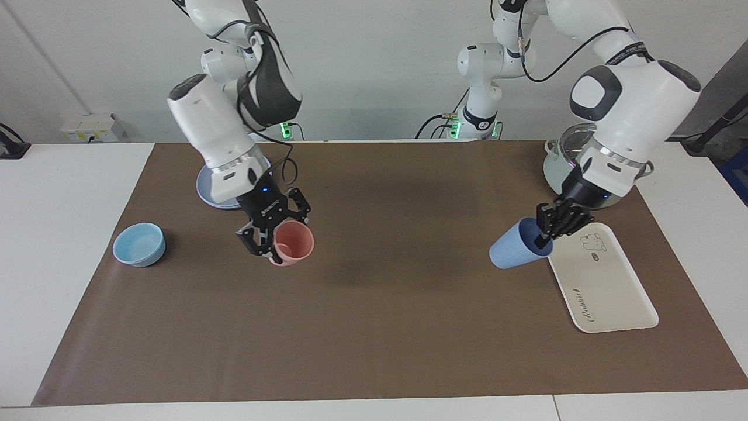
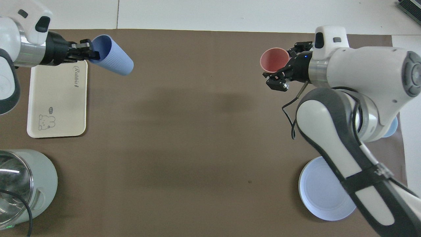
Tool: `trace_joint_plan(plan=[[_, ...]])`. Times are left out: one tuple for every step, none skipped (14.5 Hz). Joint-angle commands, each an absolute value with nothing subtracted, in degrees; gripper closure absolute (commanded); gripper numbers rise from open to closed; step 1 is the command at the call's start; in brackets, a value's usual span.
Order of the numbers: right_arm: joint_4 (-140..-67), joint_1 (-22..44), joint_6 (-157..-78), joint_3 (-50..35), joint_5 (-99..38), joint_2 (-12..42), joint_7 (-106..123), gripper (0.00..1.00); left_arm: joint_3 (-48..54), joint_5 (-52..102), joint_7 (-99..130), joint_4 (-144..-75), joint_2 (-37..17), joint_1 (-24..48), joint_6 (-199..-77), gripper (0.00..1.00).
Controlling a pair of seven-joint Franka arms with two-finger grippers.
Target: Place cup on tray
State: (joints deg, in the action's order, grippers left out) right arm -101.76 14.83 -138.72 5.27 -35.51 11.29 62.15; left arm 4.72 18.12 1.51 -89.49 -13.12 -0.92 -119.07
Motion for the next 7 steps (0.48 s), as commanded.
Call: trace_joint_plan(plan=[[-102.74,7.67,-139.49,4.66,-52.32,12.65,76.76,1.00,5.36,16.79,-8.75,-94.11,-10.82,-6.75,-120.32,1.00],[-102.74,5.91,-139.05,4.66,-56.56,13.27,79.69,1.00,5.45,16.79,-12.44,-96.04,-10.29,-9.12,-121.63,1.00],[-102.83,4.32,-138.17,4.66,-59.39,14.40,81.54,1.00,5.45,16.79,-15.44,-97.89,-9.50,-10.53,-123.64,1.00],[-102.83,2.13,-137.21,4.57,-62.29,15.46,84.17,1.00,5.36,16.79,-18.77,-100.61,-8.80,-11.76,-126.71,1.00],[-102.75,0.80,-136.15,4.57,-66.58,16.34,86.64,1.00,5.45,16.79,-22.38,-103.94,-7.57,-13.08,-130.39,1.00],[-102.83,-0.43,-134.75,4.57,-70.28,17.13,90.14,1.00,5.45,16.79,-26.68,-108.32,-6.08,-14.31,-134.78,1.00],[-102.92,-2.27,-133.43,4.57,-71.27,18.01,92.52,1.00,5.45,16.79,-30.81,-111.76,-5.11,-15.89,-138.48,1.00]])
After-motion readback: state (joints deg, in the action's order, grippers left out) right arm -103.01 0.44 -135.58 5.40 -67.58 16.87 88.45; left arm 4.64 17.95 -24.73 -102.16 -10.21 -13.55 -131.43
